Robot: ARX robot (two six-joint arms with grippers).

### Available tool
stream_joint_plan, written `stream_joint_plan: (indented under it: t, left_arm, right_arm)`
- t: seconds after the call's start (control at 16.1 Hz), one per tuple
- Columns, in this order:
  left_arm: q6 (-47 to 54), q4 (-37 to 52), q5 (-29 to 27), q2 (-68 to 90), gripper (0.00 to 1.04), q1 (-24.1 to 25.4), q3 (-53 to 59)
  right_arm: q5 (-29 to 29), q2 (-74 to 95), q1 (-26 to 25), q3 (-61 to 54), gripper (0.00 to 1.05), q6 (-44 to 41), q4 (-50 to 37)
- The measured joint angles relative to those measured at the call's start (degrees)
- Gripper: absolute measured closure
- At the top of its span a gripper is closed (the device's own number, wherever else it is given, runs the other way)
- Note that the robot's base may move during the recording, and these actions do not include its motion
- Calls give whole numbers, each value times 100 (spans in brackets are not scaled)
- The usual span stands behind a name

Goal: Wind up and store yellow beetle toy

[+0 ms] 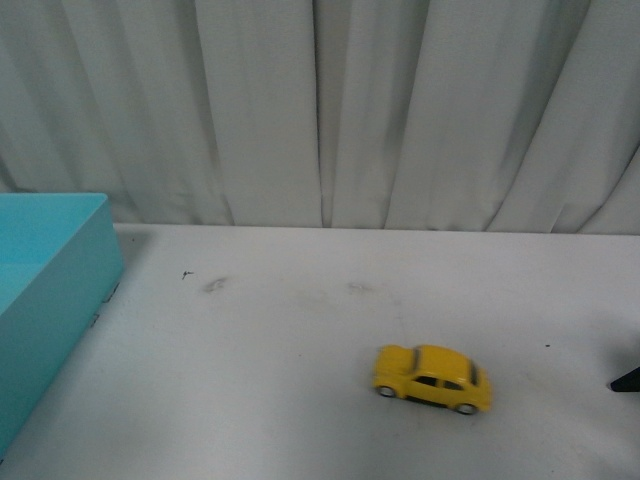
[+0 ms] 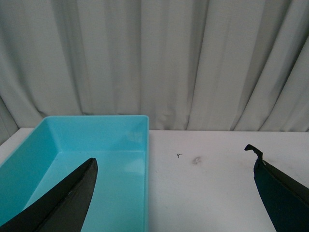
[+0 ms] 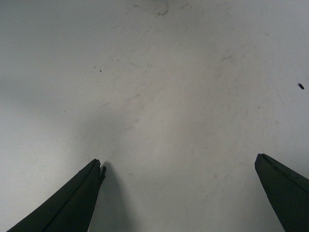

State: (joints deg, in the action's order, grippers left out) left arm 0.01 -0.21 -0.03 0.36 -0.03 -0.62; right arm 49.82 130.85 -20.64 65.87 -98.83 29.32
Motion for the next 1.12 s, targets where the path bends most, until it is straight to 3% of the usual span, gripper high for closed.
stream_joint_plan:
  t: [0.44, 0.62, 0.75, 0.87, 1.12]
  left_arm:
    - [0, 2, 0, 0, 7, 0, 0]
    - [0, 0, 2, 0, 7, 0, 0]
    - [0, 0, 0, 0, 7, 0, 0]
    - [0, 0, 0, 0, 7, 0, 0]
    - [0, 0, 0, 0, 7, 0, 0]
  right_arm:
    - [157, -9, 37, -7, 7, -4, -63]
    - [979, -361, 247, -238, 7, 155, -841]
    - [1744, -903, 407, -553, 7, 1023, -2072]
    - [2343, -1329, 461, -920, 7, 2555, -3724]
    - [2426, -1360, 457, -1226, 7, 4833, -5414]
